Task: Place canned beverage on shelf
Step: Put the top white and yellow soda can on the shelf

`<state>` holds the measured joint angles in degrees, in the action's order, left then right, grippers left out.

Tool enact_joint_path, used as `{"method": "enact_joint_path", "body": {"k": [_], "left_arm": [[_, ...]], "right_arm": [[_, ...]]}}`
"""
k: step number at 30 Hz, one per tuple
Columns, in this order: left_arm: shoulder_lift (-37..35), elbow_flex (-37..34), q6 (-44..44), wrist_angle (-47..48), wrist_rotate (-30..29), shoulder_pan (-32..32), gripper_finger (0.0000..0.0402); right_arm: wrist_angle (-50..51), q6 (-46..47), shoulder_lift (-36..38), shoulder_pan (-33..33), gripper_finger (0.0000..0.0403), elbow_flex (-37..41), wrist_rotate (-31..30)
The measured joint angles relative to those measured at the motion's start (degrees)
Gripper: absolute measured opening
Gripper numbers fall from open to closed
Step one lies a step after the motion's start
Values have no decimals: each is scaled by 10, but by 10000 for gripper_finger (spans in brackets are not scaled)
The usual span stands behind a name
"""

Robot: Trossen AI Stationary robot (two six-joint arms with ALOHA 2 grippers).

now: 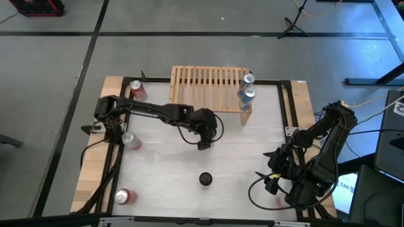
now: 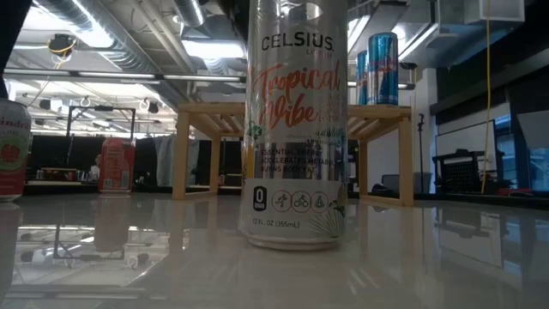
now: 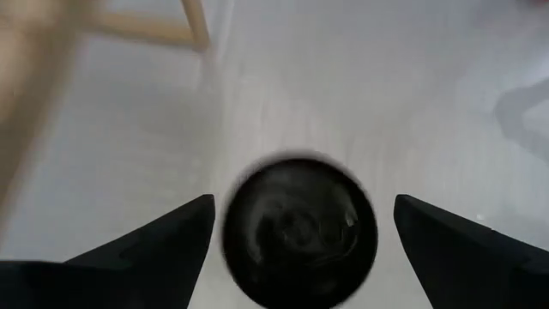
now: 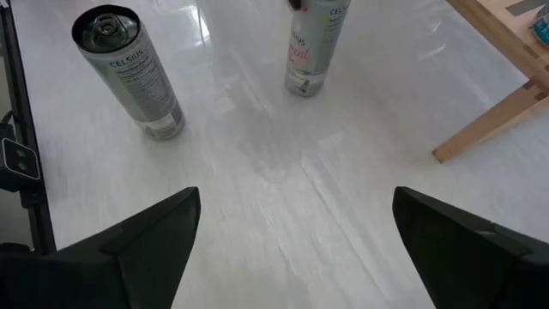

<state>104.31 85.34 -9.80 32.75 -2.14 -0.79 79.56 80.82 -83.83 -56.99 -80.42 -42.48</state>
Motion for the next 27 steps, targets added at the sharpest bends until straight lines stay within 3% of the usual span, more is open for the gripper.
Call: {"method": "enact_joint_path", "body": {"k": [8, 18, 23, 27], "left_arm": [[29, 0, 26, -25, 1, 2, 342], [34, 1, 14, -25, -1, -1, 238], [34, 7, -2, -18, 12, -1, 236], [31, 56, -7, 36, 19, 3, 236]], "right_arm": [[2, 0, 0, 0, 374, 0, -4], [10, 0, 0, 0, 374, 0, -16], [18, 0, 0, 0, 374, 0, -21], [34, -1, 2, 0, 374, -2, -20]]}}
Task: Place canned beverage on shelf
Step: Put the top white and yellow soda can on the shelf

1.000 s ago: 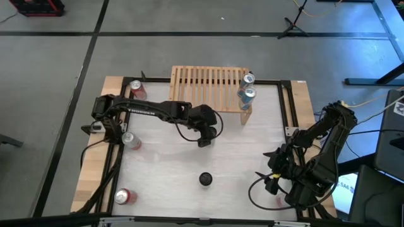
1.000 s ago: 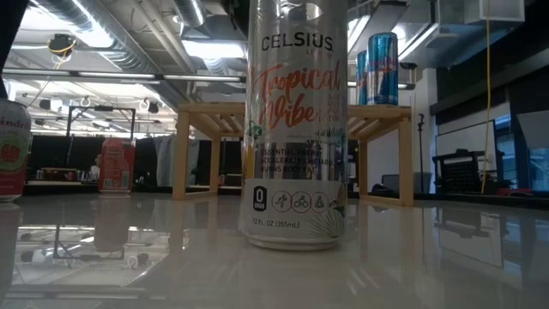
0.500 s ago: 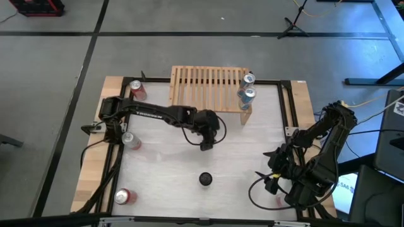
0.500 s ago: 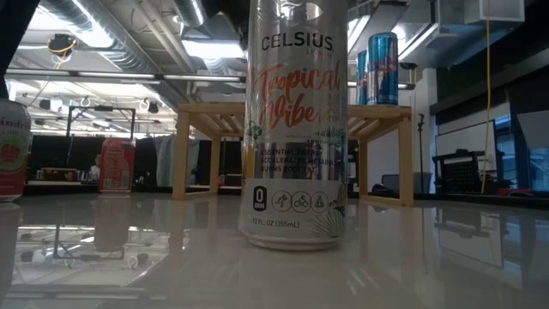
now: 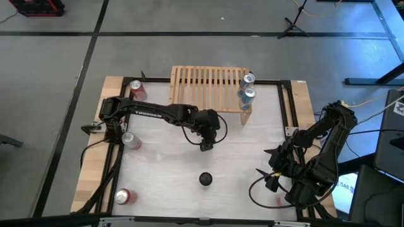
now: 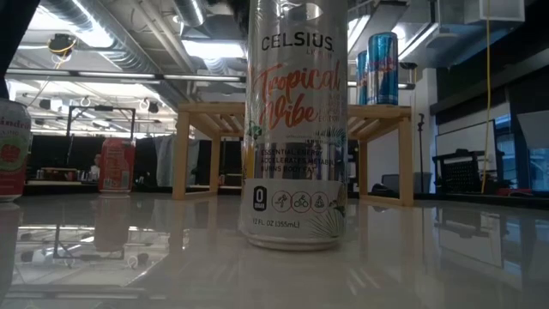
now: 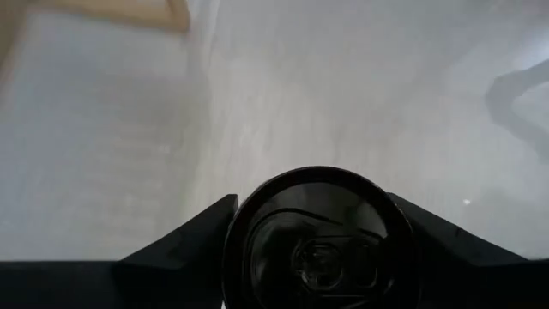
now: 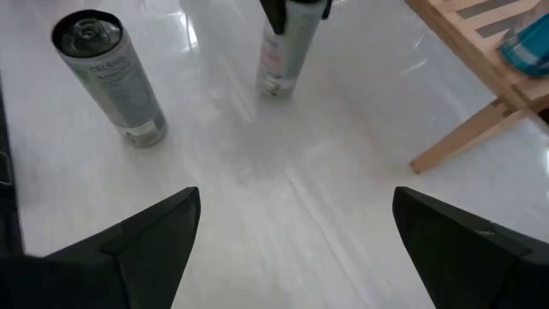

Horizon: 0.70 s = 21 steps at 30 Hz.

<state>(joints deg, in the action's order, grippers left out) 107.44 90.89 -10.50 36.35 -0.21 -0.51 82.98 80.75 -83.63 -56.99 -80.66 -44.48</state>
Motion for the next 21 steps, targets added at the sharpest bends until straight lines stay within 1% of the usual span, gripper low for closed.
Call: {"method": "enact_joint_path", "body": {"k": [2, 7, 11, 13, 18, 21], "left_arm": [[-1, 52, 0, 24, 4, 0, 236], [-2, 191, -15, 128, 11, -7, 236], [0, 287, -25, 194, -11, -16, 236], [0, 333, -22, 211, -19, -25, 236], [-1, 395, -14, 220, -33, -62, 236], [0, 409, -4, 222, -34, -90, 236]], "right_arm": [[6, 0, 5, 0, 374, -2, 1], [11, 0, 34, 0, 374, -2, 3], [11, -2, 57, 0, 374, -2, 0], [12, -2, 62, 0, 374, -3, 0], [11, -11, 63, 0, 374, -3, 0], [13, -12, 63, 0, 374, -3, 0]]}}
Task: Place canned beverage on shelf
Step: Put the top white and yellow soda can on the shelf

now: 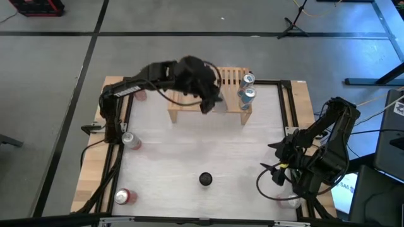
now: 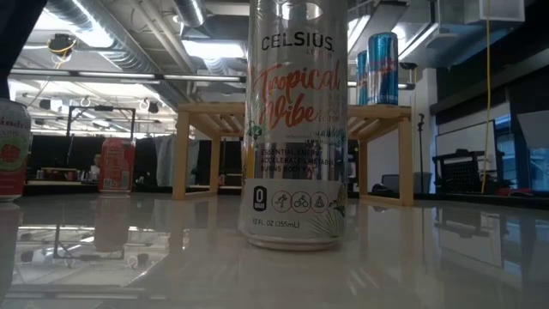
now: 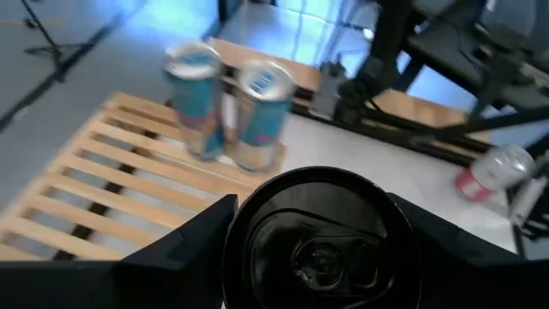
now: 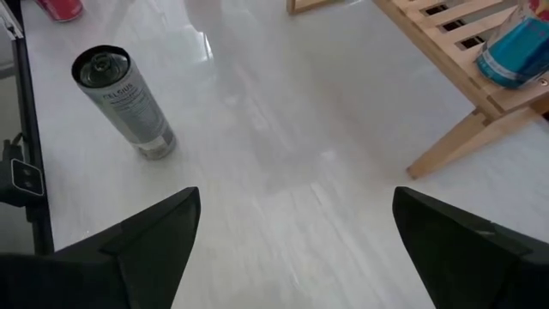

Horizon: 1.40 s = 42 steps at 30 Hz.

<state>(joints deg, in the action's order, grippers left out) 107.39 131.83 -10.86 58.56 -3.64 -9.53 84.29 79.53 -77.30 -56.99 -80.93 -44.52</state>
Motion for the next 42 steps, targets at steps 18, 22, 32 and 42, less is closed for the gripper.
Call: {"method": "enact_joint_path", "body": {"k": [18, 22, 32, 42], "left_arm": [[92, 3, 121, -84, 107, -113, 239], [110, 3, 134, -89, 124, -115, 239], [118, 3, 145, -84, 122, -117, 240], [118, 3, 146, -88, 120, -129, 241]], "right_arm": [[57, 77, 0, 13, 374, 1, -24], [58, 99, 0, 13, 374, 1, -24], [54, 117, 0, 13, 374, 1, -18], [54, 117, 0, 13, 374, 1, -18]]}}
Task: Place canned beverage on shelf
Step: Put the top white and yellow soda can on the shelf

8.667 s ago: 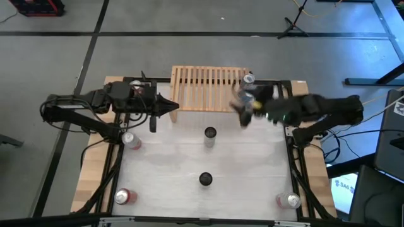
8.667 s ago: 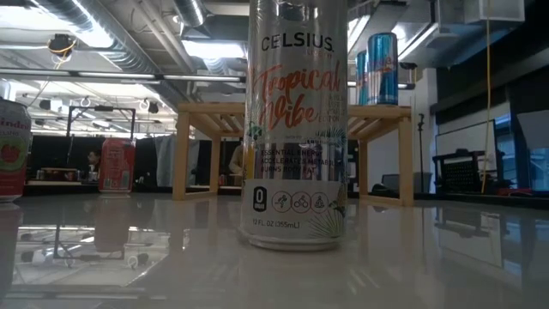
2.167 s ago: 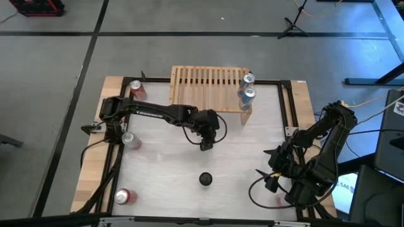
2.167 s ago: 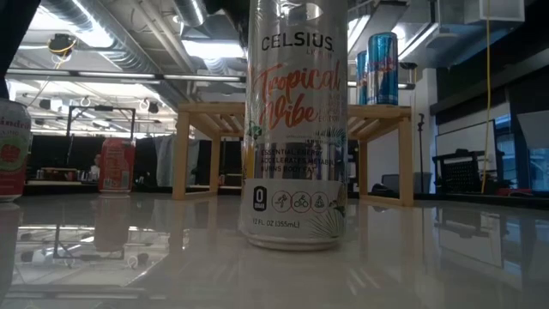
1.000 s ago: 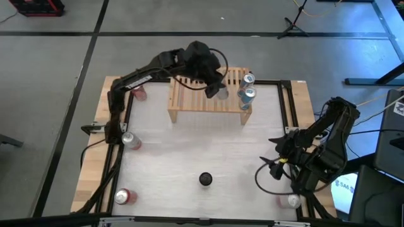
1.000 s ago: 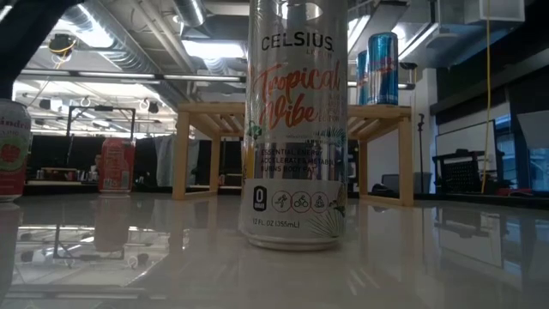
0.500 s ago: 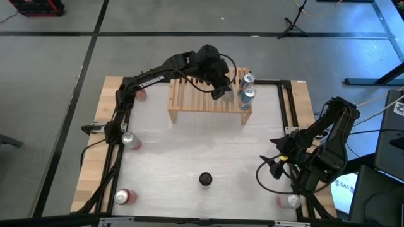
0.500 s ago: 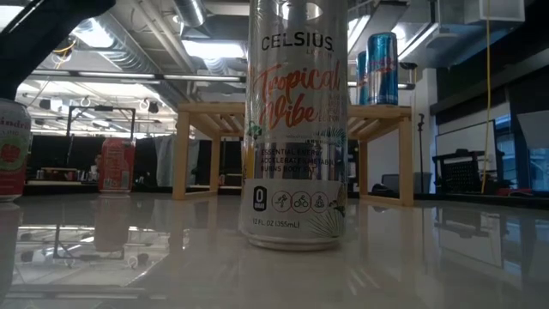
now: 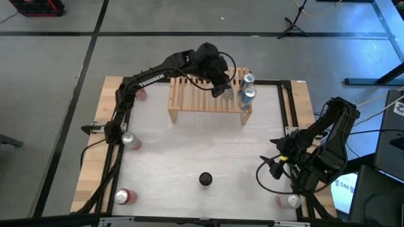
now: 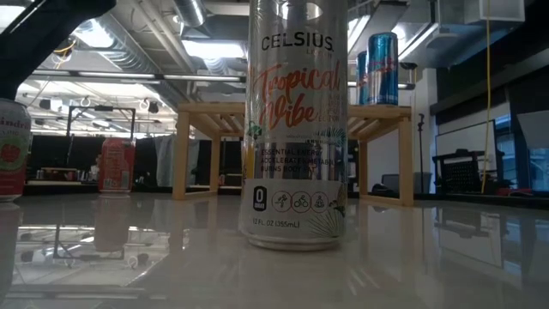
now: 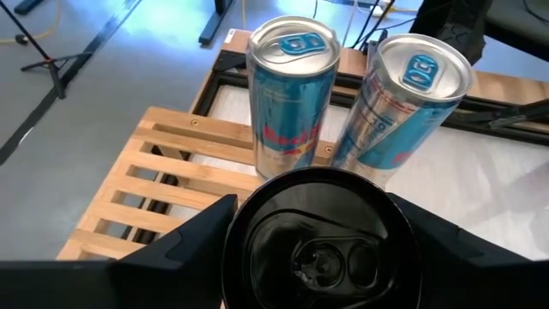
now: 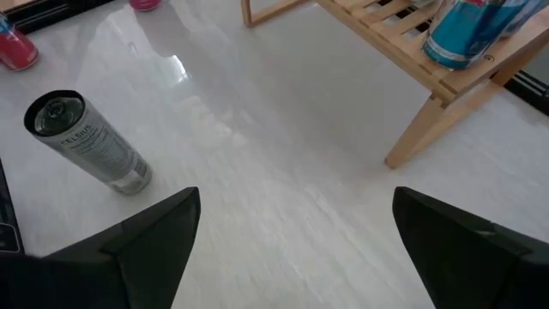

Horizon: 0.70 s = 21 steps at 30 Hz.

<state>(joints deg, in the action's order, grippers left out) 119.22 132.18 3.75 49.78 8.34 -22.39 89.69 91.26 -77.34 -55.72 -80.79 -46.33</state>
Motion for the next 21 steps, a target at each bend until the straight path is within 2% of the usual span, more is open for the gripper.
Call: {"method": "enact_joint_path", "body": {"k": [9, 21], "left_arm": [[0, 0, 0, -2, -4, 0, 262], [0, 0, -2, -4, -22, 0, 265]], "right_arm": [[3, 0, 0, 0, 374, 0, 0], [3, 0, 0, 0, 374, 0, 0]]}}
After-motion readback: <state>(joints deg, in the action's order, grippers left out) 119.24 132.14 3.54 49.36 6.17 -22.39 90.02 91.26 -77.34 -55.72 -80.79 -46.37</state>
